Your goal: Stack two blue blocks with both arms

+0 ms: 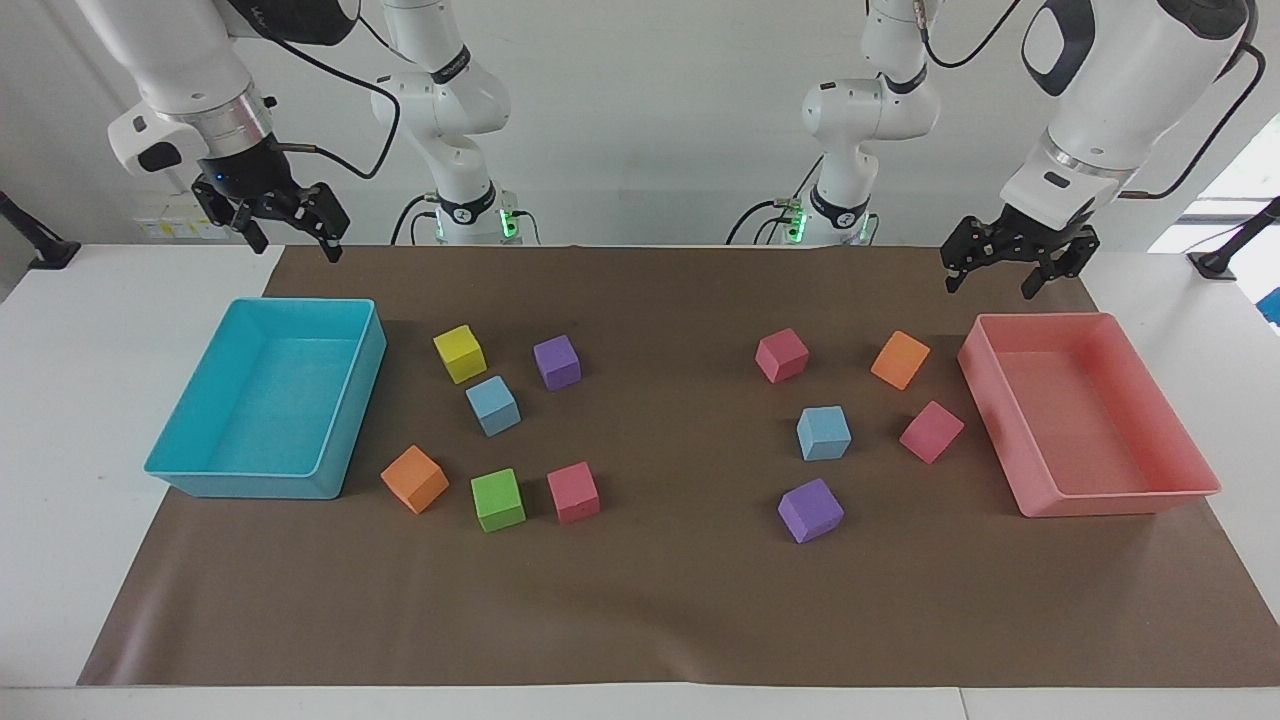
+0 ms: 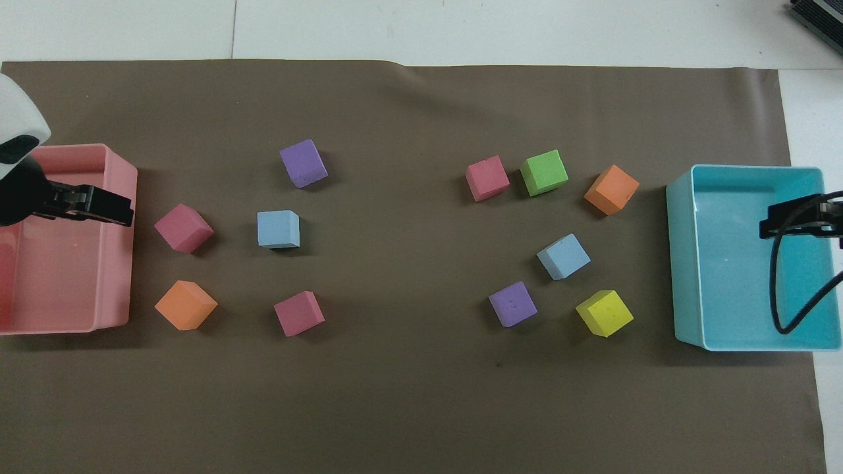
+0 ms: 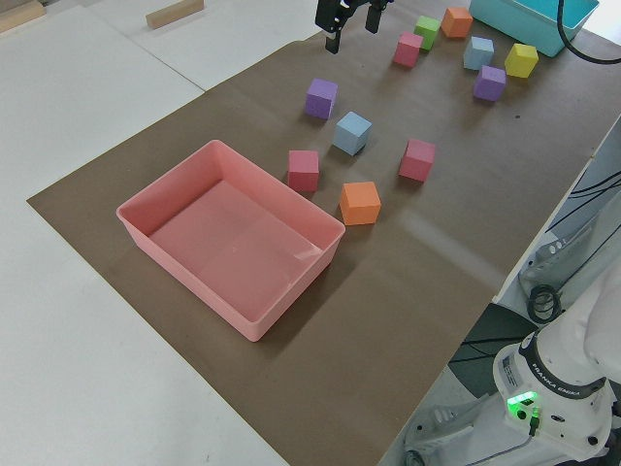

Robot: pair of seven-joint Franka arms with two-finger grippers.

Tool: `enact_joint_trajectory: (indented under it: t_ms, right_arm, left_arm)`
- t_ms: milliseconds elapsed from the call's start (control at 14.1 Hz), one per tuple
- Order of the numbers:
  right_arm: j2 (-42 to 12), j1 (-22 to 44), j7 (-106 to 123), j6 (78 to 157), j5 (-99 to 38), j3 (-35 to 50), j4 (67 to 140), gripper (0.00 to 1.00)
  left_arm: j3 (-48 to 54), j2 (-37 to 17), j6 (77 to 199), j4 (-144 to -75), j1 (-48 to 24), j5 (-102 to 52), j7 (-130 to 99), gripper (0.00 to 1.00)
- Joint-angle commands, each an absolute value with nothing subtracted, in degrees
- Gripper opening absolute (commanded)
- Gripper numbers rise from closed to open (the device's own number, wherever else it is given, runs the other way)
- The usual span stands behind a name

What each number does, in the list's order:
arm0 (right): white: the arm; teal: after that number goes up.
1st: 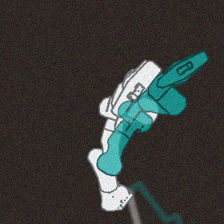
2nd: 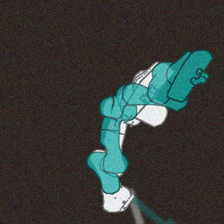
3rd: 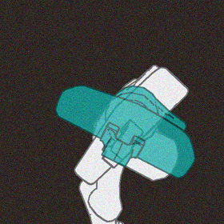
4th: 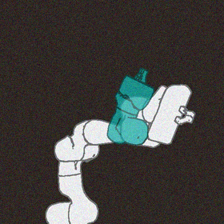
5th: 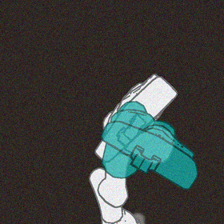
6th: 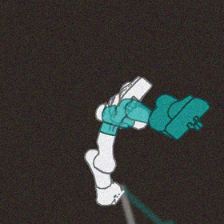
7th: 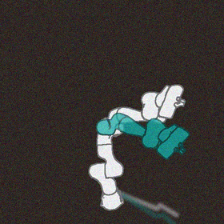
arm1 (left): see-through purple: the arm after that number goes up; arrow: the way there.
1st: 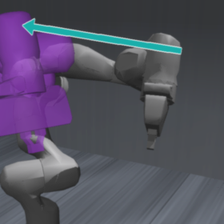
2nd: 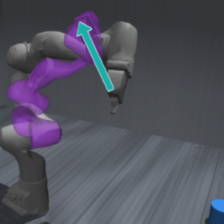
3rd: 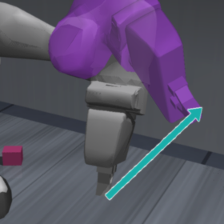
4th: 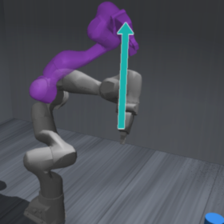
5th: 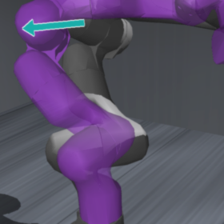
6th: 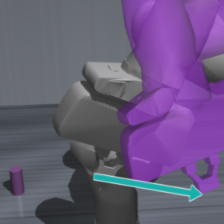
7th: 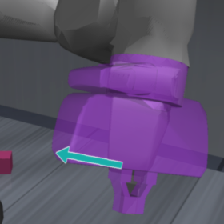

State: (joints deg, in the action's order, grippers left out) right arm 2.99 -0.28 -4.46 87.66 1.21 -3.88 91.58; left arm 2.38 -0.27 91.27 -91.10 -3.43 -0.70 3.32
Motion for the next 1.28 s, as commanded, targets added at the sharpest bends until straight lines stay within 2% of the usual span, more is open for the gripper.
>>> enact_joint_trajectory:
  t_ms: [0,1208]
  right_arm:
    - [4.65,-0.17,-4.57,88.68,1.14,-3.78,93.78,1.00]
    - [5.01,0.09,-4.04,89.82,0.00,-1.49,94.83,1.00]
  left_arm:
    - [2.72,-0.35,90.26,-90.18,-2.90,-0.09,2.99,1.00]
    - [2.64,-0.35,90.18,-90.18,-2.81,-0.09,3.08,1.00]
